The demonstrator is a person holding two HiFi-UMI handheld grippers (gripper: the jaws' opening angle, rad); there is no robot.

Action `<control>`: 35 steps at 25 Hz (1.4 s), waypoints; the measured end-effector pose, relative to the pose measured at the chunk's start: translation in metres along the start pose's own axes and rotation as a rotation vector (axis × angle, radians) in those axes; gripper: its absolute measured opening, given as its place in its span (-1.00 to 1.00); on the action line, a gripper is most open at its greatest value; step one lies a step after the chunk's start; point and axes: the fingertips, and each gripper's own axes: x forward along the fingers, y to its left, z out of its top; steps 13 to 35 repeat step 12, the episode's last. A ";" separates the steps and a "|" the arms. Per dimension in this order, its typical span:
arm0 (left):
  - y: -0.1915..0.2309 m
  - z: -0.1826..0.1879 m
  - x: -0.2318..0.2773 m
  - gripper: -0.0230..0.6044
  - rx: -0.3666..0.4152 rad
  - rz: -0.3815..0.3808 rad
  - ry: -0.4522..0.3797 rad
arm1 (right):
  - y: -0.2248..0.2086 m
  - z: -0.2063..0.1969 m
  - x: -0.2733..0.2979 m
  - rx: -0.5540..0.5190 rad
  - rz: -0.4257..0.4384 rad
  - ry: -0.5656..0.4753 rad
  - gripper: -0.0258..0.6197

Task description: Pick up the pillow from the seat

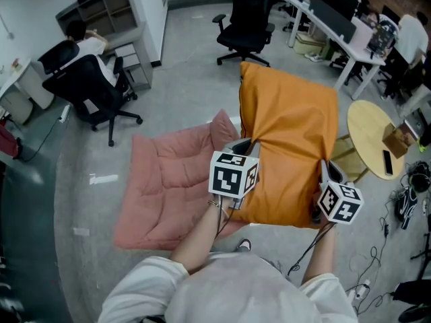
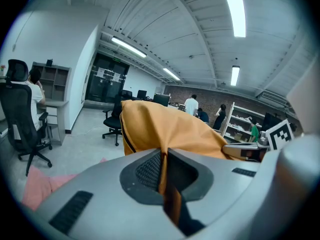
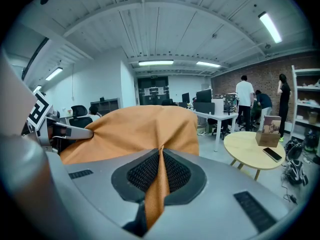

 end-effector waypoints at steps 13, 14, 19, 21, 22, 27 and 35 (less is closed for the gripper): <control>0.000 -0.002 0.003 -0.86 -0.005 -0.004 0.003 | -0.003 -0.001 0.000 0.003 -0.005 0.000 -0.80; 0.000 -0.002 0.003 -0.86 -0.005 -0.004 0.003 | -0.003 -0.001 0.000 0.003 -0.005 0.000 -0.80; 0.000 -0.002 0.003 -0.86 -0.005 -0.004 0.003 | -0.003 -0.001 0.000 0.003 -0.005 0.000 -0.80; 0.000 -0.002 0.003 -0.86 -0.005 -0.004 0.003 | -0.003 -0.001 0.000 0.003 -0.005 0.000 -0.80; 0.000 -0.002 0.003 -0.86 -0.005 -0.004 0.003 | -0.003 -0.001 0.000 0.003 -0.005 0.000 -0.80; 0.000 -0.002 0.003 -0.86 -0.005 -0.004 0.003 | -0.003 -0.001 0.000 0.003 -0.005 0.000 -0.80; 0.000 -0.002 0.003 -0.86 -0.005 -0.004 0.003 | -0.003 -0.001 0.000 0.003 -0.005 0.000 -0.80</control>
